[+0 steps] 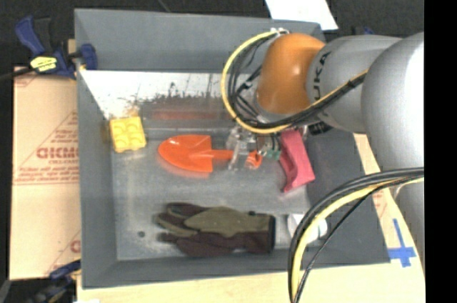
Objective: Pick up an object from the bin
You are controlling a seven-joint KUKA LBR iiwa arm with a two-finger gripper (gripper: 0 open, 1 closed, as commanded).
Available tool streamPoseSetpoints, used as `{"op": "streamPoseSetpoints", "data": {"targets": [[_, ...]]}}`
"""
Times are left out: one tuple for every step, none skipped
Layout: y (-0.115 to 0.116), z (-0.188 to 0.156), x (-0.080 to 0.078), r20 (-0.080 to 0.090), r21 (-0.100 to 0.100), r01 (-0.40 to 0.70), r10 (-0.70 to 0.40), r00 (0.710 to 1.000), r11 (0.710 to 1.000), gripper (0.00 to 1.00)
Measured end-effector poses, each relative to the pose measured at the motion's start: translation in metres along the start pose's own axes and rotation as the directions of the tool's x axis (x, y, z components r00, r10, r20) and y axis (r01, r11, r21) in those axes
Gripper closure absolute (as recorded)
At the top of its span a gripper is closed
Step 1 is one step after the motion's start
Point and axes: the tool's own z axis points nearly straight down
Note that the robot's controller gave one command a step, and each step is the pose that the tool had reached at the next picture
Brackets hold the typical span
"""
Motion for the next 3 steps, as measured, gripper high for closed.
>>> {"op": "streamPoseSetpoints", "data": {"targets": [[0.000, 0.000, 0.000, 0.000, 0.000, 0.000, 0.000, 1.000, 1.000, 1.00], [0.000, -0.010, 0.000, 0.002, 0.000, -0.001, 0.001, 1.000, 1.000, 1.00], [-0.001, -0.017, -0.001, 0.006, -0.001, -0.001, 0.001, 1.000, 1.000, 1.00]]}}
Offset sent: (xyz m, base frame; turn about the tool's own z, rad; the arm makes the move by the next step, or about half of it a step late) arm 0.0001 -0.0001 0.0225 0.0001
